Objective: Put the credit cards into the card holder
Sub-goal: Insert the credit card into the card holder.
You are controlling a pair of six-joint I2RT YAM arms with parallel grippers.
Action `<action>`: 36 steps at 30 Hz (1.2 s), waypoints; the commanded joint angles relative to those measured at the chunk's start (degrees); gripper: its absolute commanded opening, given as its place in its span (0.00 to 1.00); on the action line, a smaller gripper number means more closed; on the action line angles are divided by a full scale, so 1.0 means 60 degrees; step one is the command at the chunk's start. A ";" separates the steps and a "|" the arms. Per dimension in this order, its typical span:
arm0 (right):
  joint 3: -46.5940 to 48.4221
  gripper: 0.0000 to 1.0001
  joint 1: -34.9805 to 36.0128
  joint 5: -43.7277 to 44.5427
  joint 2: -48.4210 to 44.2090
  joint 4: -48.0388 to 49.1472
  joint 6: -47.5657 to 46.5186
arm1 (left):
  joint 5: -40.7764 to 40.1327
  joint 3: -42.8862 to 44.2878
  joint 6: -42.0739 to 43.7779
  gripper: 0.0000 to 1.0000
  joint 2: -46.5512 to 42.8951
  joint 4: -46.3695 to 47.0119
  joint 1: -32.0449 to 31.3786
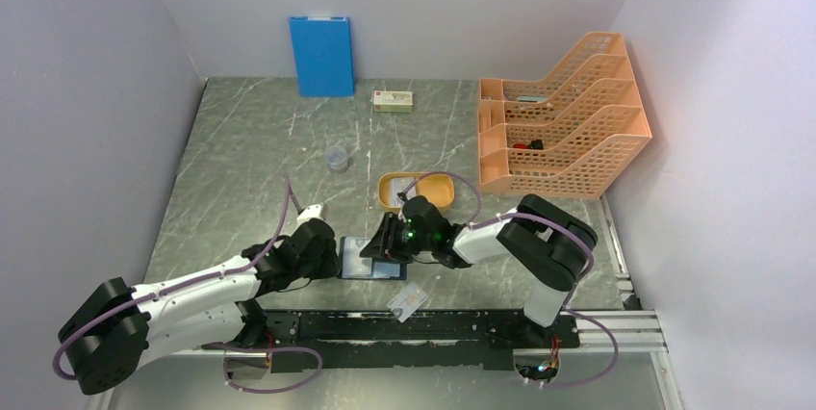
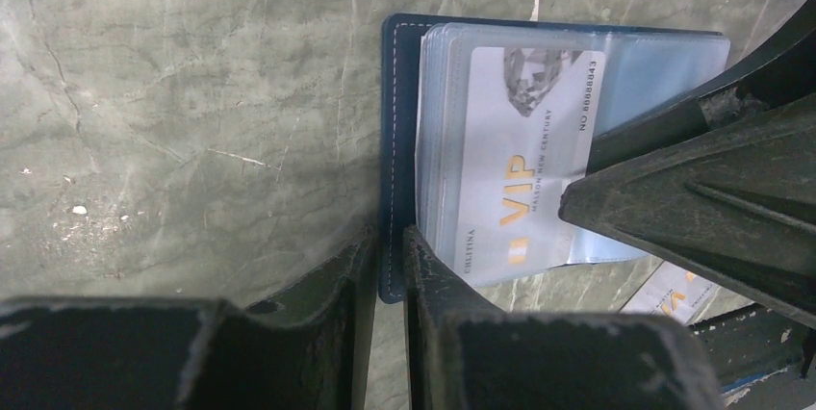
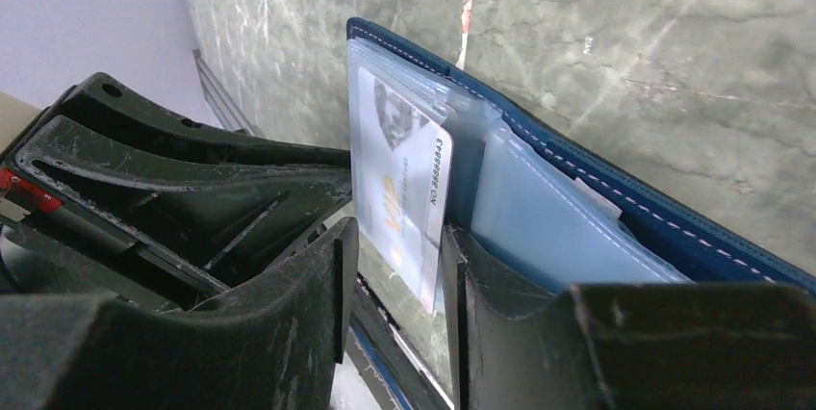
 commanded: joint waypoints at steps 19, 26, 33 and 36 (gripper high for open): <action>0.1455 0.55 0.0442 0.0114 0.0154 -0.2035 -0.0807 | -0.0160 -0.0031 -0.0117 0.23 -0.0614 -0.0933 -0.0004; 0.1996 0.77 0.0430 0.0842 -0.0929 -0.4031 -0.1380 | -0.0537 0.0182 -0.0194 0.37 -0.1114 -0.1539 -0.0009; 0.2352 0.93 0.0430 0.1659 -0.2170 -0.5477 -0.1900 | -0.0810 0.0765 -0.0185 0.57 -0.1550 -0.2290 -0.0007; 0.2210 0.90 0.0448 0.2310 -0.3323 -0.6490 -0.2277 | -0.0816 0.1169 -0.0266 0.60 -0.2065 -0.2785 -0.0022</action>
